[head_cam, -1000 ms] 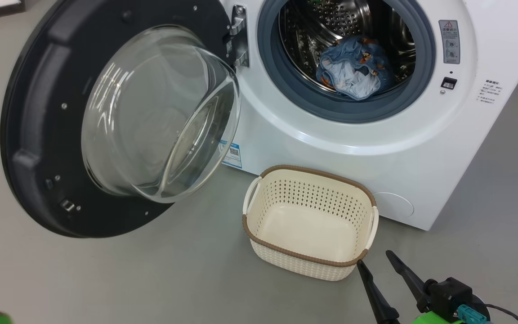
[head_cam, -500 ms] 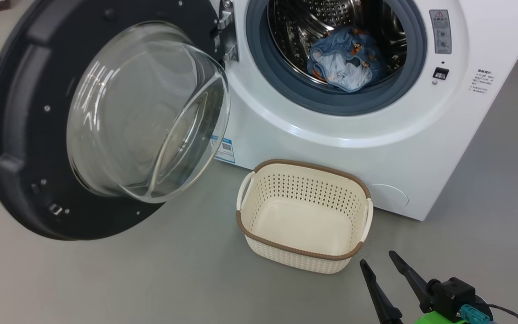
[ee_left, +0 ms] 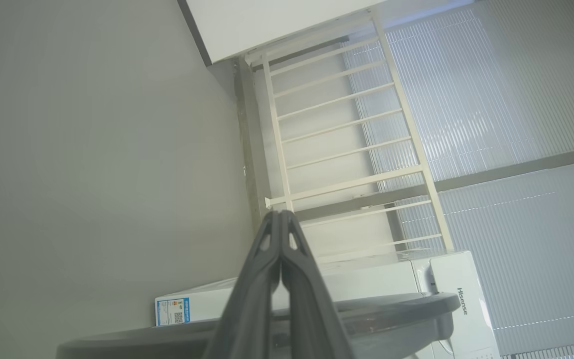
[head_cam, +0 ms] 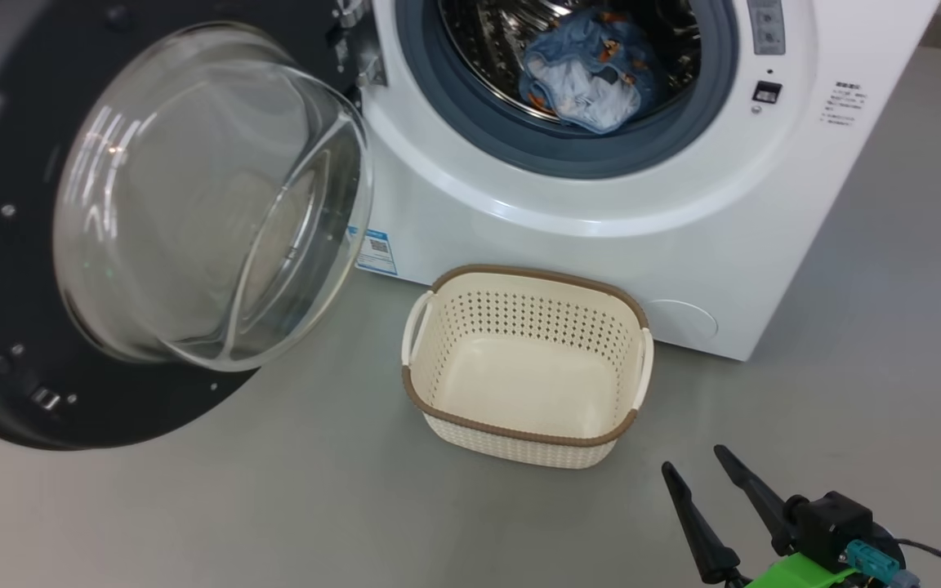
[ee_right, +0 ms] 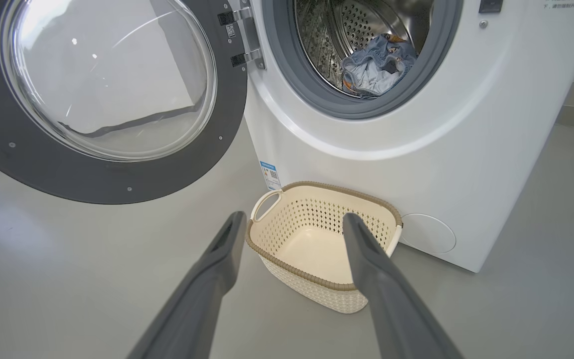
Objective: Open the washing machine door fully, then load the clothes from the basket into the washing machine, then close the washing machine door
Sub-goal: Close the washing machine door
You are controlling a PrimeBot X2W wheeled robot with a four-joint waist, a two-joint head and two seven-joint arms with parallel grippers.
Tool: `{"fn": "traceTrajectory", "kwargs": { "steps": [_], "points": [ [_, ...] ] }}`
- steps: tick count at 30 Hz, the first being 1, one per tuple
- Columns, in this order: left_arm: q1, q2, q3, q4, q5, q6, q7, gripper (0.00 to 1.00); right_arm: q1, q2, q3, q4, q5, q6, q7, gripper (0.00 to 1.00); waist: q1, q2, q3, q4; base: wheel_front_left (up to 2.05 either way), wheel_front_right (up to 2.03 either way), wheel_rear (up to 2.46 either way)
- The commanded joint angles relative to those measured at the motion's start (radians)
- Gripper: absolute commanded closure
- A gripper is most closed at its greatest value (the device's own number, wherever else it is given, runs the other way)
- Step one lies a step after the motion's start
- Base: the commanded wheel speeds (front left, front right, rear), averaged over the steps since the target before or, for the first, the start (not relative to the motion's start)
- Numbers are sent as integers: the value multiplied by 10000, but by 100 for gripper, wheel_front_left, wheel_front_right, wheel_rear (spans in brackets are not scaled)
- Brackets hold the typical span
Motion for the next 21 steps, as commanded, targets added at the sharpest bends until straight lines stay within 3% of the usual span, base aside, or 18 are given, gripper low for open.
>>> {"fn": "traceTrajectory", "kwargs": {
  "steps": [1,21],
  "points": [
    [-336,601,208,-174,-174,-30,187,100,-345,-137,222,-211,60,16,-119,0,0,0,150,-170,0,0,0],
    [36,167,-787,-268,-283,-468,1547,100,-610,-229,431,-41,262,16,-119,0,0,0,548,-686,0,0,0]
  ]
}}
